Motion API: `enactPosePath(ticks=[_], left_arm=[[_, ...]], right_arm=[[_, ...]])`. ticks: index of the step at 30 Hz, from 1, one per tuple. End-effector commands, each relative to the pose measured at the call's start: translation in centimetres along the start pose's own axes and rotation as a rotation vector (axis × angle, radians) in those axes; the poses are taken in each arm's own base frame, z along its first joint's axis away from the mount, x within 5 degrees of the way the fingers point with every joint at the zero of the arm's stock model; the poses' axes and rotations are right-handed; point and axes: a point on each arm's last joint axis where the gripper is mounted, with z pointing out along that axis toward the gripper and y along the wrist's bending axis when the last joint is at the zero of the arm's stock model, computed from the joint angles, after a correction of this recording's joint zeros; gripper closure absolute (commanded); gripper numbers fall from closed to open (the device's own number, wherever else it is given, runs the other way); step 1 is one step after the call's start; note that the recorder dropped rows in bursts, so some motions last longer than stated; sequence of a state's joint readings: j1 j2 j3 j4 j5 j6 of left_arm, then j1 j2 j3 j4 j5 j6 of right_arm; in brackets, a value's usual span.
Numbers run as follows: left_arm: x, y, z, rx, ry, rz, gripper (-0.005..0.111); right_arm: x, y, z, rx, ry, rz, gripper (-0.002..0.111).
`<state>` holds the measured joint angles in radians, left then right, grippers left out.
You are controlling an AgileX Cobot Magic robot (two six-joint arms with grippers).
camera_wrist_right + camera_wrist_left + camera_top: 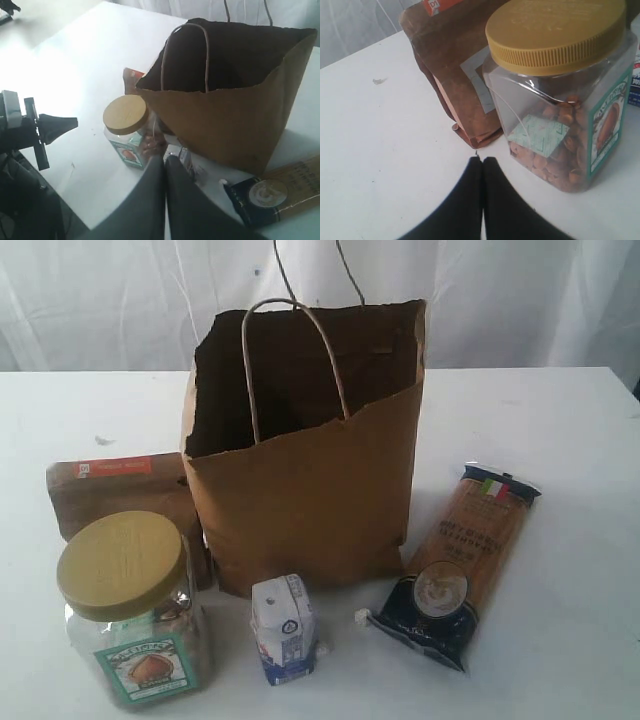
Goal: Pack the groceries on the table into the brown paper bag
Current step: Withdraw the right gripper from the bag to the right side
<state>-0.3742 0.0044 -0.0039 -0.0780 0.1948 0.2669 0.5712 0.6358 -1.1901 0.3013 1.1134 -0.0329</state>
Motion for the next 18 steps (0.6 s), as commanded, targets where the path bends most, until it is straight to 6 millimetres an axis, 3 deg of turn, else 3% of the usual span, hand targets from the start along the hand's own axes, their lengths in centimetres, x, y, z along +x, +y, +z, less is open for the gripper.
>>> enactPosePath(ticks=[1, 4, 7, 11, 18], left_arm=[[0.1, 0.0, 0.0, -0.002, -0.001, -0.003, 0.107], [0.1, 0.0, 0.0, -0.002, -0.001, -0.003, 0.107], [0.1, 0.0, 0.0, -0.002, -0.001, -0.003, 0.107], [0.1, 0.0, 0.0, -0.002, -0.001, -0.003, 0.107], [0.1, 0.0, 0.0, -0.002, -0.001, -0.003, 0.107]], right_arm=[[3.5, -0.3, -0.2, -0.013, -0.089, 0.055, 0.108], [6.0, -0.9, 1.0, -0.019, -0.127, 0.121, 0.108], [9.0, -2.3, 3.9, 0.007, -0.107, 0.202, 0.108], [11.0, -3.0, 5.8, 0.010, -0.047, 0.327, 0.108], [12.1, -3.2, 6.4, 0.025, 0.006, 0.352, 0.108]])
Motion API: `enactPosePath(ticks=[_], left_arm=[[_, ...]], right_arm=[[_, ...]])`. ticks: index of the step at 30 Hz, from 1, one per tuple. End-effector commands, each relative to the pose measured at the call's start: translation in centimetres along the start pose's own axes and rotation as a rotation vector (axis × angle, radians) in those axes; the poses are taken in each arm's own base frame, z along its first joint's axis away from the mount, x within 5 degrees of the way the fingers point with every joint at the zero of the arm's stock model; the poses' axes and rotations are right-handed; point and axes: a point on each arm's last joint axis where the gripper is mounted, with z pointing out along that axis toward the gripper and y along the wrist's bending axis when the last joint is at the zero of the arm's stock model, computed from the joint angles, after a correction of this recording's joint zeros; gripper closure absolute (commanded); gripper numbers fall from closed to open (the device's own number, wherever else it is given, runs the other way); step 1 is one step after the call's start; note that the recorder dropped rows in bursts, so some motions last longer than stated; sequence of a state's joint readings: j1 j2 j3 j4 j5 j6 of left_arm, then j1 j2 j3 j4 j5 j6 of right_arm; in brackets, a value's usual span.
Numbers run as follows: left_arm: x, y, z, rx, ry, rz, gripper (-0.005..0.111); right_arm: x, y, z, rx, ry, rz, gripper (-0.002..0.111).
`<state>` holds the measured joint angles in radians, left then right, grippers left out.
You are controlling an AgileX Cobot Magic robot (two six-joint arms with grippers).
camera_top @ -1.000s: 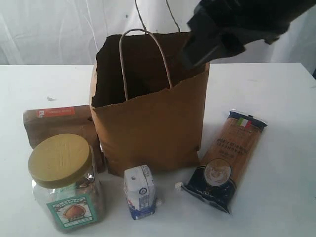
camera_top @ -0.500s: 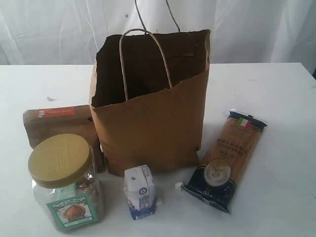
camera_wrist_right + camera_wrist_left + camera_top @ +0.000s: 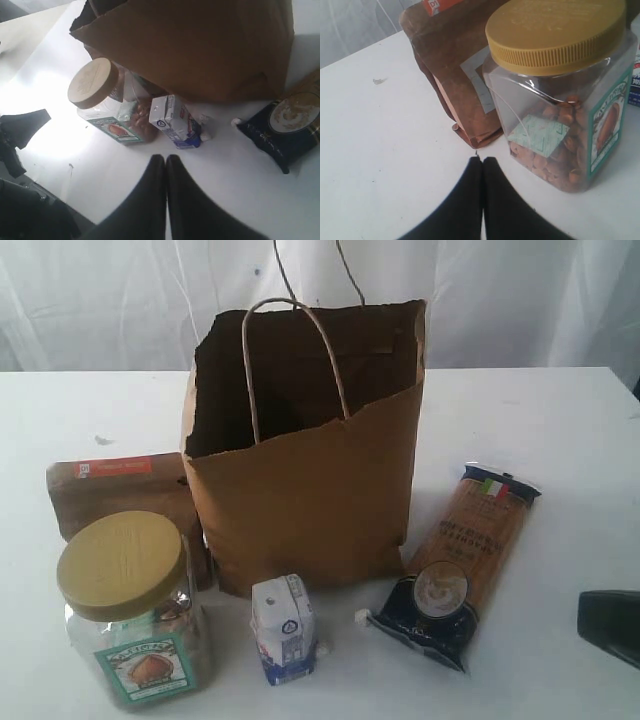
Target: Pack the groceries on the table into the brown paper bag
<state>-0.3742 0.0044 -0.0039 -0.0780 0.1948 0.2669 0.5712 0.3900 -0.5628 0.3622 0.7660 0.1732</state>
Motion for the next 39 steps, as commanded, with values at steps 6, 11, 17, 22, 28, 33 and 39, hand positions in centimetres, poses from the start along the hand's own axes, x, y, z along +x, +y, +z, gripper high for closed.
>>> enactPosePath(ticks=[6, 11, 17, 22, 28, 33, 39], left_arm=[[0.1, 0.0, 0.0, -0.002, -0.001, -0.003, 0.107], [0.1, 0.0, 0.0, -0.002, -0.001, -0.003, 0.107], [0.1, 0.0, 0.0, -0.002, -0.001, -0.003, 0.107], [0.1, 0.0, 0.0, -0.002, -0.001, -0.003, 0.107], [0.1, 0.0, 0.0, -0.002, -0.001, -0.003, 0.107], [0.1, 0.0, 0.0, -0.002, -0.001, -0.003, 0.107], [0.1, 0.0, 0.0, -0.002, -0.001, -0.003, 0.107]], right_arm=[[-0.9, -0.1, 0.0, 0.003, -0.118, -0.098, 0.108], [-1.4, -0.8, 0.9, 0.022, -0.289, -0.260, 0.108], [0.6, -3.3, 2.8, 0.085, -0.428, -0.268, 0.108], [3.0, -5.9, 3.9, 0.183, -0.478, -0.231, 0.108], [5.4, -7.4, 3.4, 0.273, -0.479, -0.223, 0.108], [6.4, -7.8, 2.8, 0.372, -0.442, -0.259, 0.108], [7.0, -8.2, 2.6, 0.445, -0.424, -0.287, 0.108]])
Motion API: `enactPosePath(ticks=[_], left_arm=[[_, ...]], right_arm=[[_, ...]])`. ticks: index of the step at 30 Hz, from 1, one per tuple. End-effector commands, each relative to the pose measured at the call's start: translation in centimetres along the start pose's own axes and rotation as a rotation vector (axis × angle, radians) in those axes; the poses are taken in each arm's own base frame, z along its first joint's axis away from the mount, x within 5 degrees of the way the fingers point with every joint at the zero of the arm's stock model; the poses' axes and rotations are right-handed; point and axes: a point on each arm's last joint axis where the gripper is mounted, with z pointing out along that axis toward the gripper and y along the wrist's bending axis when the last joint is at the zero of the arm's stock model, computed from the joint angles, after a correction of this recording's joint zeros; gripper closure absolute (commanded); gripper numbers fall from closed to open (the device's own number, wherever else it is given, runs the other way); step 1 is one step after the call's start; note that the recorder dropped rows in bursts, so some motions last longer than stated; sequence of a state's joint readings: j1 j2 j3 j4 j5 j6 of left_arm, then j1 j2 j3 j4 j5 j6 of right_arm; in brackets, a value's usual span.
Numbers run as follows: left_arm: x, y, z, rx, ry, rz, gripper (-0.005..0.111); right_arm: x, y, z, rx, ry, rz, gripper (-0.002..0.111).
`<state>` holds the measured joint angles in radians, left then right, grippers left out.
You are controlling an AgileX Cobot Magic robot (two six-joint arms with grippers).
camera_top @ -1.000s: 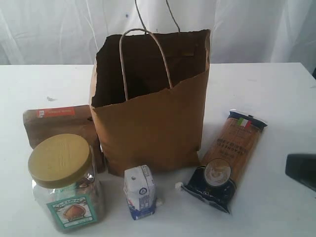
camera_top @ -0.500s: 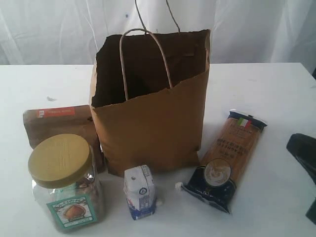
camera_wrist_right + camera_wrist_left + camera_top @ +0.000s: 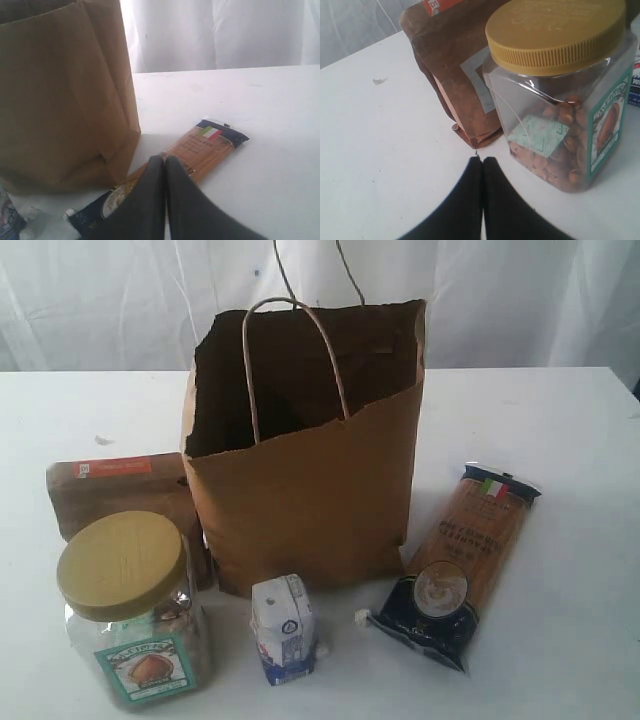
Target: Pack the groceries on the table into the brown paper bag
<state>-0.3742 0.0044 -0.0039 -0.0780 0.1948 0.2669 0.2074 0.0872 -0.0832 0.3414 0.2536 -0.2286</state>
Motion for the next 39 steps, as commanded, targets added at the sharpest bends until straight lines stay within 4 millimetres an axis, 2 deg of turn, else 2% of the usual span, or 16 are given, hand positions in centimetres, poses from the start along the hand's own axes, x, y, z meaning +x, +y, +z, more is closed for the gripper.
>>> enactPosePath(ticks=[1, 4, 12, 39], left_arm=[[0.1, 0.0, 0.0, -0.002, -0.001, -0.003, 0.107], [0.1, 0.0, 0.0, -0.002, -0.001, -0.003, 0.107], [0.1, 0.0, 0.0, -0.002, -0.001, -0.003, 0.107], [0.1, 0.0, 0.0, -0.002, -0.001, -0.003, 0.107]], right_arm=[[1.0, -0.3, 0.0, 0.039, 0.031, -0.032, 0.108], [2.6, -0.7, 0.3, 0.078, 0.053, -0.012, 0.108], [2.3, -0.8, -0.1, 0.098, -0.006, -0.020, 0.108], [2.3, -0.8, -0.1, 0.102, -0.015, -0.020, 0.108]])
